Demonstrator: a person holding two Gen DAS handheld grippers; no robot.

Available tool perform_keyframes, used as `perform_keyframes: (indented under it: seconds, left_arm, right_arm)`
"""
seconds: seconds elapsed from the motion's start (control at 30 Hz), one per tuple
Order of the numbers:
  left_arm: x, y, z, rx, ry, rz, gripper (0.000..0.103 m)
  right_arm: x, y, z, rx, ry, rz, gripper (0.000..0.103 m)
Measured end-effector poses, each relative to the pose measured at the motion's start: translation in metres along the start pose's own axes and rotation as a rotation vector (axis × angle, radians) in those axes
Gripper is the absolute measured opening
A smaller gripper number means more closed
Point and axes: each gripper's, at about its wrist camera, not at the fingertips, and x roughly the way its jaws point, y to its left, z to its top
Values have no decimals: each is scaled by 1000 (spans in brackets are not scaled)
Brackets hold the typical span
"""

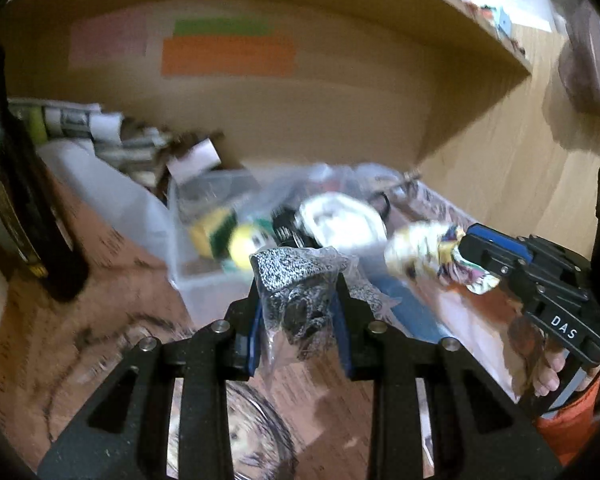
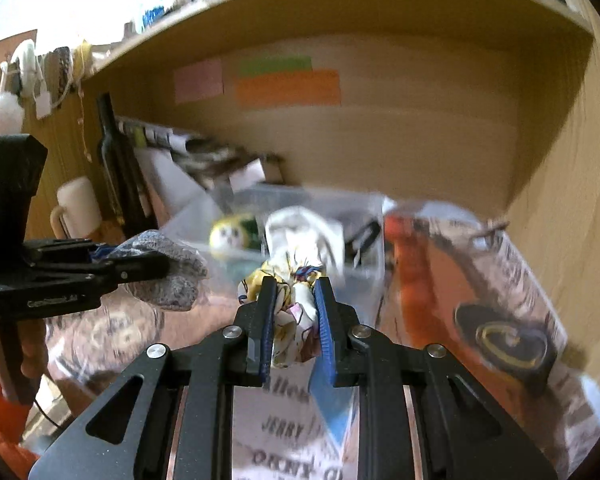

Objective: Organize soft objects
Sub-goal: 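Lower the mesh pouch into the box with the left tool while the right places the cloth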

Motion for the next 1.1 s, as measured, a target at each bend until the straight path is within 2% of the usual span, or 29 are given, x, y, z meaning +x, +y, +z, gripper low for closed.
perform_keyframes:
  seconds: [0.27, 0.33, 0.43, 0.47, 0.5, 0.57, 0.6, 0.8, 0.87, 0.93, 1.0, 1.07, 1.1]
  left_arm:
    - [-2, 19, 32, 3, -76, 62, 30]
    - [2, 24, 37, 6, -77, 82, 30]
    - [13, 34, 40, -11, -58, 102, 30]
    - [17, 39, 40, -21, -47, 104, 30]
    - [20, 41, 39, -30, -39, 104, 30]
    - [28, 49, 37, -47, -20, 113, 30]
    - [33, 53, 36, -54, -13, 119, 30]
    - [47, 67, 29, -81, 20, 131, 30]
    - [49, 69, 28, -83, 22, 146, 30]
    - [51, 70, 28, -86, 22, 154, 30]
    - [55, 71, 30, -89, 22, 165, 30]
    - [58, 72, 33, -91, 22, 173, 30]
    - [60, 72, 35, -93, 22, 175, 30]
  right_arm:
    - [12, 5, 34, -46, -77, 25, 18]
    - [19, 4, 35, -48, -60, 32, 18]
    - [30, -1, 27, -26, 25, 70, 20]
    - [34, -3, 22, -15, 55, 77, 30]
    - [37, -5, 16, -2, 83, 76, 48]
    - [41, -11, 2, 19, 130, 68, 71]
    - [43, -12, -4, 23, 151, 65, 73]
    - [58, -12, -42, -13, 330, 62, 76]
    - [62, -11, -50, -43, 361, 28, 76]
    - [66, -8, -58, -69, 399, 28, 76]
    - [67, -4, -63, -92, 416, 39, 72]
    - [68, 0, -65, -116, 423, 53, 54]
    - [67, 1, -65, -120, 416, 59, 50]
